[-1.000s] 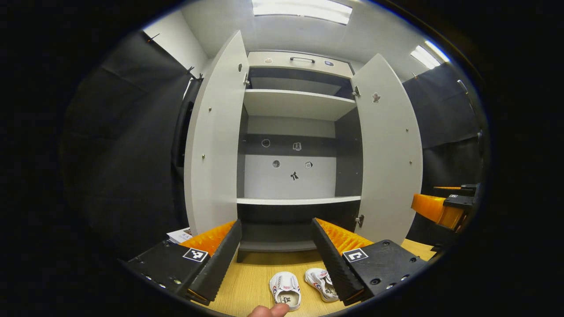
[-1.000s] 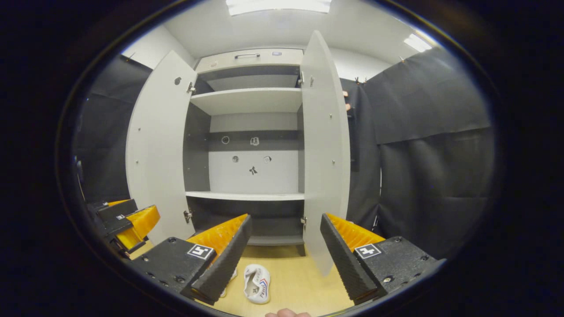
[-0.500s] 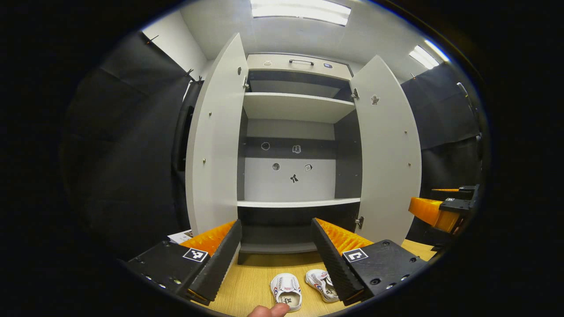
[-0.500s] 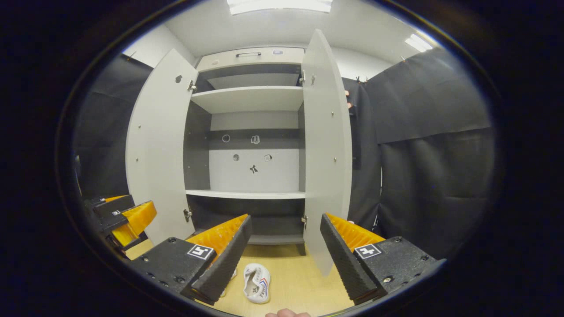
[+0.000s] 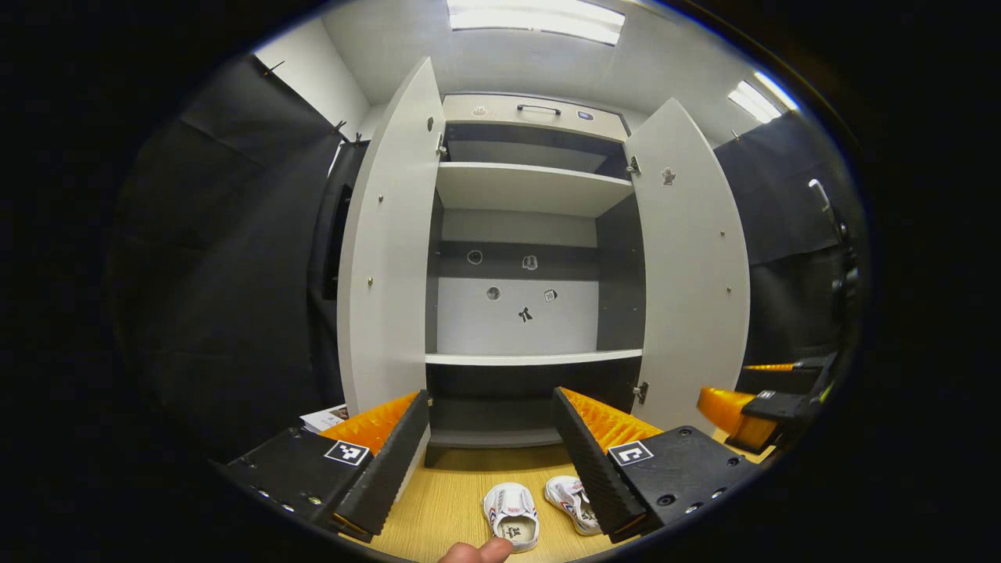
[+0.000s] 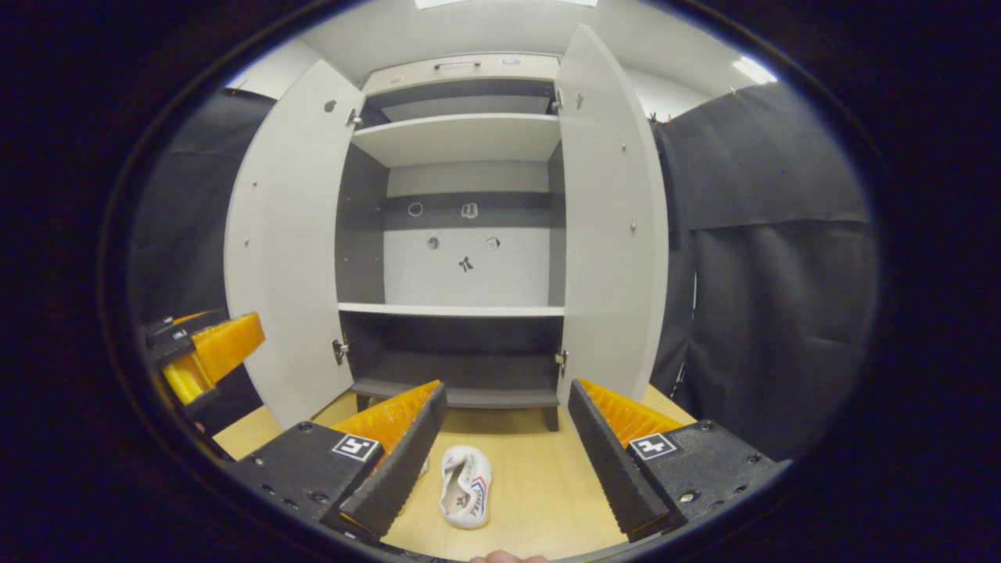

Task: Grab one shoe with the right hand and put it into the shoe cabinet, grab the other shoe with the left hand and put it into the shoe cabinet; then close the right door with the right hand and the left door with the left hand.

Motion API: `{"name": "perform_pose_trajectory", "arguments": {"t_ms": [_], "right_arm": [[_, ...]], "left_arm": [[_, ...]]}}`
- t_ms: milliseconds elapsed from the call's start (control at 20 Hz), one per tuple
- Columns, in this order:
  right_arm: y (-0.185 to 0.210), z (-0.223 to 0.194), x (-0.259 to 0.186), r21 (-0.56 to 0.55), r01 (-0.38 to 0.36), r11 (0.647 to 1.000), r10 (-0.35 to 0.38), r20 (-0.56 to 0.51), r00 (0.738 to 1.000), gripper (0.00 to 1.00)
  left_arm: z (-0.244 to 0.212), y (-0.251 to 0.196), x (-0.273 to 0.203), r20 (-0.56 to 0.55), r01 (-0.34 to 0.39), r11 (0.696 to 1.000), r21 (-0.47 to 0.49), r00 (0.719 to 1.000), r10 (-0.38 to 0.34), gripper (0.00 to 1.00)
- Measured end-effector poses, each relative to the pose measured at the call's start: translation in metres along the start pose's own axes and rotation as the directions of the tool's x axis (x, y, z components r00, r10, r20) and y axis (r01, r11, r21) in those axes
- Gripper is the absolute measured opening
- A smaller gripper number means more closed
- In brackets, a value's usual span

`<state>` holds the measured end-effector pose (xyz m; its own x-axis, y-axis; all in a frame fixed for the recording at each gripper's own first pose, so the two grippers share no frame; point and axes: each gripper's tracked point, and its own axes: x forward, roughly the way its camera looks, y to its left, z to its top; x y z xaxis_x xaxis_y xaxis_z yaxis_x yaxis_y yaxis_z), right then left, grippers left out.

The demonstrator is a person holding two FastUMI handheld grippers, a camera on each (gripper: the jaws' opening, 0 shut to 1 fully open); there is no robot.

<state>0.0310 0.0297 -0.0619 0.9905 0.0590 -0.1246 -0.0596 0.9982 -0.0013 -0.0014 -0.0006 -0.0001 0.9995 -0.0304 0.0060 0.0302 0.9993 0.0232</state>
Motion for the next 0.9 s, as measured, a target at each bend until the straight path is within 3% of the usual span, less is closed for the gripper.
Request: {"name": "perform_pose_trajectory", "arguments": {"t_ms": [350,700,900], "right_arm": [[0.034,-0.102,0.044,-0.022,-0.087,0.996,0.081,-0.217,0.973,1.0],[0.069,-0.181,0.068,0.028,-0.174,0.984,0.172,-0.385,0.907,0.98],[0.083,-0.221,0.076,0.062,-0.204,0.977,0.209,-0.469,0.858,0.81]], "left_arm": [[-0.007,0.008,0.0,-0.012,-0.015,1.0,0.001,1.0,0.015,0.95],[-0.015,0.022,0.001,-0.032,-0.042,0.999,-0.005,0.999,0.042,0.95],[-0.019,0.034,0.002,-0.042,-0.058,0.998,-0.009,0.997,0.058,0.95]]}}
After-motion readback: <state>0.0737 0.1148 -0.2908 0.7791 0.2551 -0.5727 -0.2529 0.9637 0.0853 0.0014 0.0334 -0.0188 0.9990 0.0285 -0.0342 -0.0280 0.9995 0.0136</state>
